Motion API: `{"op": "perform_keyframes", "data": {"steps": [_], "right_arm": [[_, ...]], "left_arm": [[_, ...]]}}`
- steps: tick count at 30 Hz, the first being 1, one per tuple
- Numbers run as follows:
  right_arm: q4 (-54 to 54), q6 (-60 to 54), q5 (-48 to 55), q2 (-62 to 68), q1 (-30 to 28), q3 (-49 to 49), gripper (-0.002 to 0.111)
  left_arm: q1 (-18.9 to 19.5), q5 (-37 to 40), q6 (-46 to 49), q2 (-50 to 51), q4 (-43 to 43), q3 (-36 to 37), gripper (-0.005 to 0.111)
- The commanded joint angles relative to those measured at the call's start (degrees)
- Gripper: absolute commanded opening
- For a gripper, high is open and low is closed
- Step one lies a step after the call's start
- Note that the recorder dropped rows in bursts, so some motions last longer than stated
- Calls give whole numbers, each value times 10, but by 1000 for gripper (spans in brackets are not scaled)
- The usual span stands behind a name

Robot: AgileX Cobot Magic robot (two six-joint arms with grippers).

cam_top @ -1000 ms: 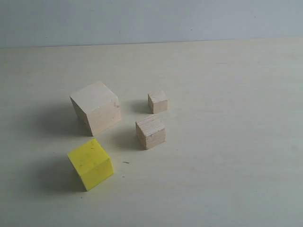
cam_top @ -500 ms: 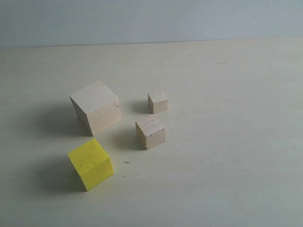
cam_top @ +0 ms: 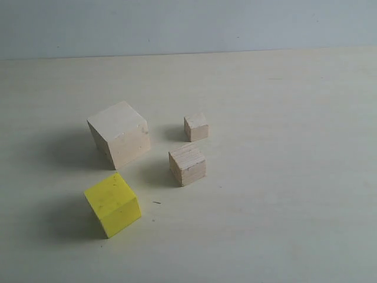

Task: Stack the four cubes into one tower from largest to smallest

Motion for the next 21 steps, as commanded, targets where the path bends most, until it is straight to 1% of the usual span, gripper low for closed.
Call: {"op": "perform_keyframes", "data": {"steps": [1,2,5,6,9,11,12,13,14,15,16,17,18,19,20,21], "right_arm": [[0,20,-8,-3,-2,3,0],[0,23,-10,-3,-2,3,0],[0,23,-23,-3,-2,3,0],[0,23,-26,-3,-2,3,0],[0,23,-46,-3,-2,3,0],[0,26,-63,-3,-2,3,0],[0,26,-79,-3,-2,3,0],[0,26,-84,-3,-2,3,0],[0,26,-93,-3,-2,3,0],[0,26,-95,-3,-2,3,0],[0,26,-97,-3,-2,3,0],[0,26,-97,-3,-2,3,0],[0,26,-97,-3,-2,3,0],[0,26,-96,-3,1,3,0],[0,26,-96,-3,11,3,0],[0,26,-96,-3,17,3,0]], "left_arm": [[0,-62,-8,-3,-8,0,0],[0,-72,-34,-3,-14,0,0],[0,-136,-90,-3,-14,0,0],[0,-139,-101,-3,-14,0,0],[0,-119,-136,1,-14,-42,0],[0,-81,-151,29,-14,-90,0],[0,-40,-151,71,-14,-146,0],[0,-19,-151,97,-14,-168,0],[0,22,-151,158,-14,-226,0],[0,39,-148,183,-14,-255,0],[0,81,-140,246,-14,-302,0],[0,110,-134,281,-14,-326,0],[0,171,-122,348,-14,-367,0],[0,195,-122,379,-14,-381,0],[0,239,-122,432,-25,-409,0],[-2,255,-122,454,-41,-420,0]]}}
